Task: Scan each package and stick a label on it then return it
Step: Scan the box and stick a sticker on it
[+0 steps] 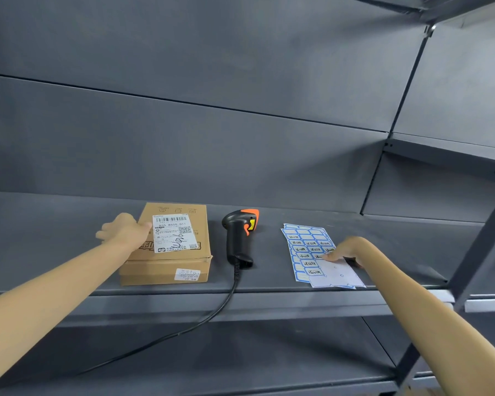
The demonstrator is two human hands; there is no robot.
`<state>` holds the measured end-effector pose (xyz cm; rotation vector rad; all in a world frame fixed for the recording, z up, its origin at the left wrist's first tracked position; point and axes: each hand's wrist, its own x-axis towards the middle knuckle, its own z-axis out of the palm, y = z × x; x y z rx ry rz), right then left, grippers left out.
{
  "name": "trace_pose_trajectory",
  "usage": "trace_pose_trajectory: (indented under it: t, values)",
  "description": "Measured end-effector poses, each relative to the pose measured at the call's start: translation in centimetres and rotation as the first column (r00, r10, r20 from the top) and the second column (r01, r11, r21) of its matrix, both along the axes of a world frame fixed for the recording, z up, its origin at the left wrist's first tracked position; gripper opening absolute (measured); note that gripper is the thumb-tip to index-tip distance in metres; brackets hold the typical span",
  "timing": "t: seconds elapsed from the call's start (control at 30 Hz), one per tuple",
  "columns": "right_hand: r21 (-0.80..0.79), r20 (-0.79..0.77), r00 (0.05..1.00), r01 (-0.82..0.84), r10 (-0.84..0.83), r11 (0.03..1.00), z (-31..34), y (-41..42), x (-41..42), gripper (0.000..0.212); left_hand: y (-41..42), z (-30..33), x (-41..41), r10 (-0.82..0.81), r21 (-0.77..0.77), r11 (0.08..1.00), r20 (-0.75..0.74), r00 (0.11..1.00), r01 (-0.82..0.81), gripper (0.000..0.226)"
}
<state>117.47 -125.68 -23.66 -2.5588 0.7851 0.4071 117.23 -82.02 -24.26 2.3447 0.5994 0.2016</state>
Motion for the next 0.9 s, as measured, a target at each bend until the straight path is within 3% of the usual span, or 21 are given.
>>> trace_pose_trajectory:
  t: [0.17, 0.37, 0.47, 0.57, 0.73, 0.8, 0.9]
  values:
    - [0.048, -0.035, 0.999, 0.008, -0.006, 0.999, 0.7, 0.4, -0.2, 0.052, -0.3, 0.0, -0.3, 0.017, -0.007, 1.0, 0.021, 1.0, -0.016, 0.04]
    - [0.092, 0.008, 1.0, 0.019, -0.02, 0.996, 0.7, 0.4, -0.3, 0.056, -0.1, 0.0, -0.2, 0.016, -0.007, 1.0, 0.02, 1.0, -0.016, 0.04]
    - [0.048, 0.13, 0.99, 0.04, -0.046, 0.998, 0.9, 0.6, -0.6, 0.056, 0.0, 0.1, -0.1, 0.006, -0.004, 1.0, 0.031, 0.999, -0.006, 0.039]
    - [0.184, 0.281, 0.958, 0.008, -0.061, 0.983, 1.6, 0.4, 0.0, 0.035, 0.0, 0.1, -0.1, 0.008, -0.034, 0.999, 0.084, 0.996, -0.005, 0.037]
    - [0.227, 0.567, 0.823, -0.153, -0.003, 0.962, 5.8, 3.7, -0.2, 0.012, -0.3, 0.6, -0.5, 0.014, -0.092, 0.996, 0.269, 0.963, 0.011, 0.045]
    - [0.369, 0.663, 0.747, -0.266, -0.051, 0.89, 7.3, 5.8, -0.6, 0.011, -0.7, 1.0, -0.9, -0.026, -0.151, 0.984, 0.39, 0.921, 0.092, 0.046]
    - [0.592, 0.669, 0.737, -0.445, -0.101, 0.672, 9.0, 9.3, -0.9, 0.031, -1.6, 2.1, -1.4, -0.088, -0.244, 0.939, 0.512, 0.854, 0.243, 0.052]
